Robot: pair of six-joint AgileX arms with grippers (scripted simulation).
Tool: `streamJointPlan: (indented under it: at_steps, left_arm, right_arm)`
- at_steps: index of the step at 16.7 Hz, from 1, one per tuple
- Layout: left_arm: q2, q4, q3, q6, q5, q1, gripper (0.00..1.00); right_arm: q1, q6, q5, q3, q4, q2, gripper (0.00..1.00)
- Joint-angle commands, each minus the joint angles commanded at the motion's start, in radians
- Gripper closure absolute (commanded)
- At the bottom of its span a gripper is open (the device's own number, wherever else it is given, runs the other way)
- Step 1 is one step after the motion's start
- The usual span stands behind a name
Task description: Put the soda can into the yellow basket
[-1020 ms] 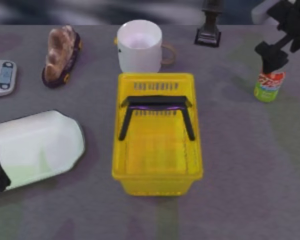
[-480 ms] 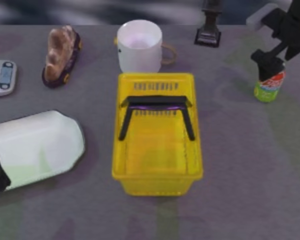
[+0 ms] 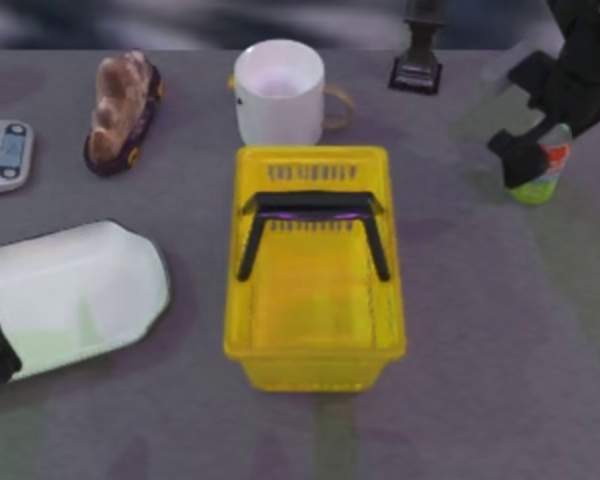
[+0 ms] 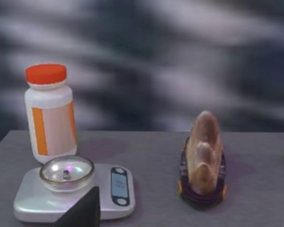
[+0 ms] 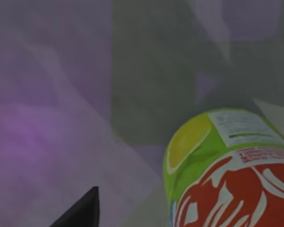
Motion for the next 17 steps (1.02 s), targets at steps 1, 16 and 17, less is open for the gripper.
streamJointPlan:
  at_steps: [1,16,17]
  left_arm:
    - [0.000,0.000,0.000,0.000,0.000,0.000,0.00]
    - [0.000,0.000,0.000,0.000,0.000,0.000,0.00]
    - [0.000,0.000,0.000,0.000,0.000,0.000,0.00]
  right_arm:
    - [0.000,0.000,0.000,-0.002,0.002,0.000,0.00]
    - [0.000,0.000,0.000,-0.002,0.002,0.000,0.90]
    - [0.000,0.000,0.000,-0.002,0.002,0.000,0.98]
